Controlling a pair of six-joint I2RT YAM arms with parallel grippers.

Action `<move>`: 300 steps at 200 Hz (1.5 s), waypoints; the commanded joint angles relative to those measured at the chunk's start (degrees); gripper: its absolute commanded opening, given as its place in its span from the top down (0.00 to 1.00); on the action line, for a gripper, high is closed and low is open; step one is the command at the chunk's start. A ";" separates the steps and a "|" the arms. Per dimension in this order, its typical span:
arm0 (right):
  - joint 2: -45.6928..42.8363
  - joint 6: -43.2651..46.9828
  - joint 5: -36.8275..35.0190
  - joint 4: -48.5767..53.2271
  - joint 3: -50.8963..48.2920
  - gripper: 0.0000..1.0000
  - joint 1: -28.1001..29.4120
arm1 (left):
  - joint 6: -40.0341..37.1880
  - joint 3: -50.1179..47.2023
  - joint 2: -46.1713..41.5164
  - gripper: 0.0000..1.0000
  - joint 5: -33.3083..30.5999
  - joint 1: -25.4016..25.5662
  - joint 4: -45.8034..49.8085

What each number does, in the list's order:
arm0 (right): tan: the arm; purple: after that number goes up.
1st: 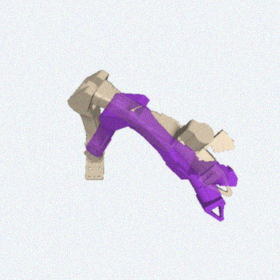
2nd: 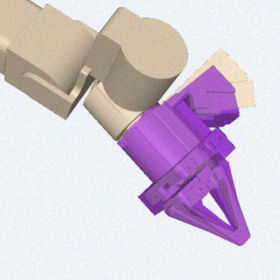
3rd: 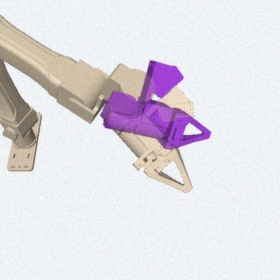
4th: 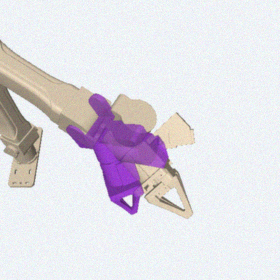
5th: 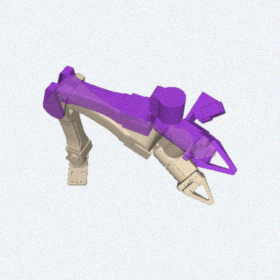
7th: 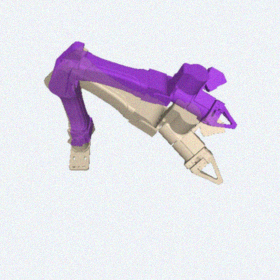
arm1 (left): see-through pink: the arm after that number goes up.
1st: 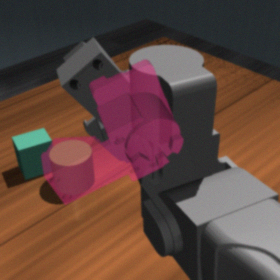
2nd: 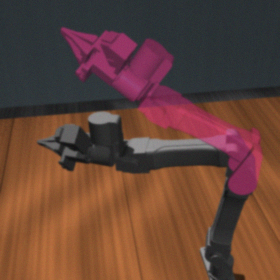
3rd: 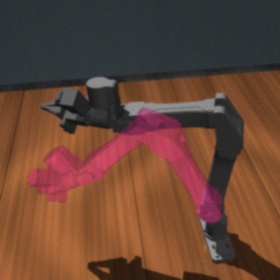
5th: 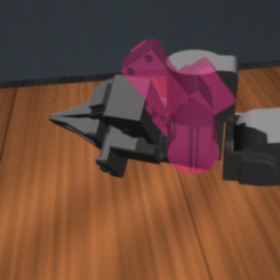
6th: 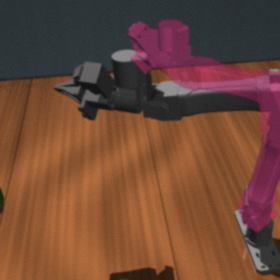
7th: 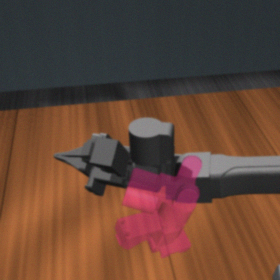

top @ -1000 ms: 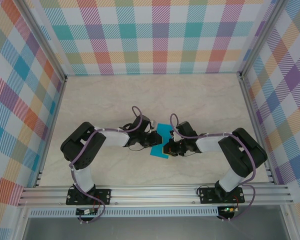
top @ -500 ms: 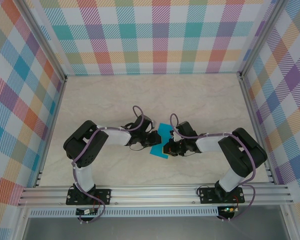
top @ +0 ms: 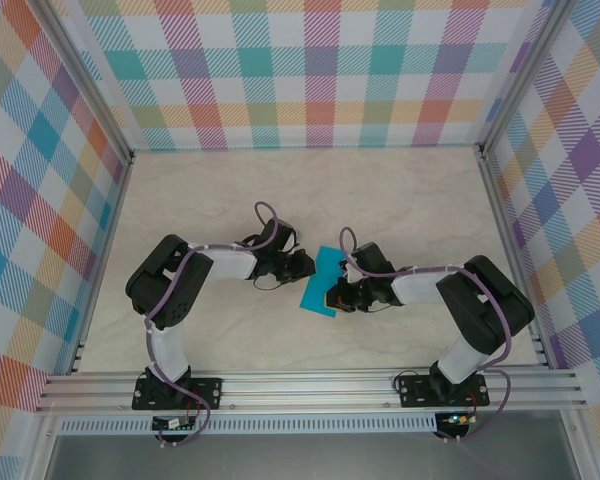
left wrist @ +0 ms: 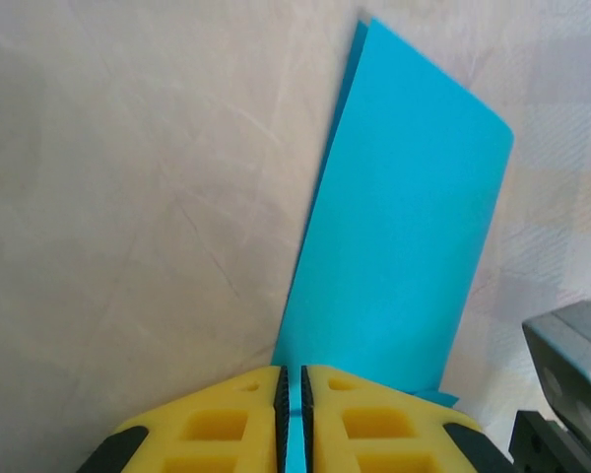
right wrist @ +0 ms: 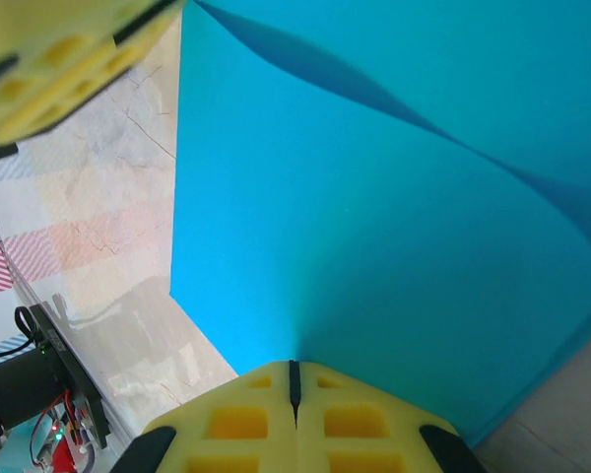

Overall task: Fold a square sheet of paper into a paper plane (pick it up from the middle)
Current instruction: Fold the triangle a second time at the center of the table.

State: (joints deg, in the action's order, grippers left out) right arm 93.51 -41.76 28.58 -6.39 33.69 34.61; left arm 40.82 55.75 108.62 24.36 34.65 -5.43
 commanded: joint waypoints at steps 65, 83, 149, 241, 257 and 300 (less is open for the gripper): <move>0.71 0.68 -2.57 6.79 -0.01 1.00 0.38 | -2.79 1.74 -4.63 0.81 4.18 1.13 2.36; 0.62 0.66 -2.67 7.13 0.66 1.00 0.37 | -2.92 2.09 -3.76 0.83 5.91 2.92 1.73; -0.93 -1.90 -1.71 6.40 1.98 1.00 0.37 | -1.93 0.52 3.15 0.87 1.11 3.66 1.01; 0.87 -7.37 -2.13 3.86 8.35 0.94 0.37 | -1.77 -0.81 3.77 0.88 0.95 3.64 0.73; 3.68 -7.03 -1.65 4.21 9.49 0.93 0.37 | -1.41 -0.82 3.76 0.88 0.94 3.75 0.35; 7.32 -5.83 -3.38 6.28 7.63 0.93 0.37 | -1.40 -1.35 3.70 0.88 0.65 3.84 0.26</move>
State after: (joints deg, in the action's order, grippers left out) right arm 97.69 -47.79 27.38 -1.85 42.28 34.26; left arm 39.59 56.42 110.10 27.38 38.11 -6.37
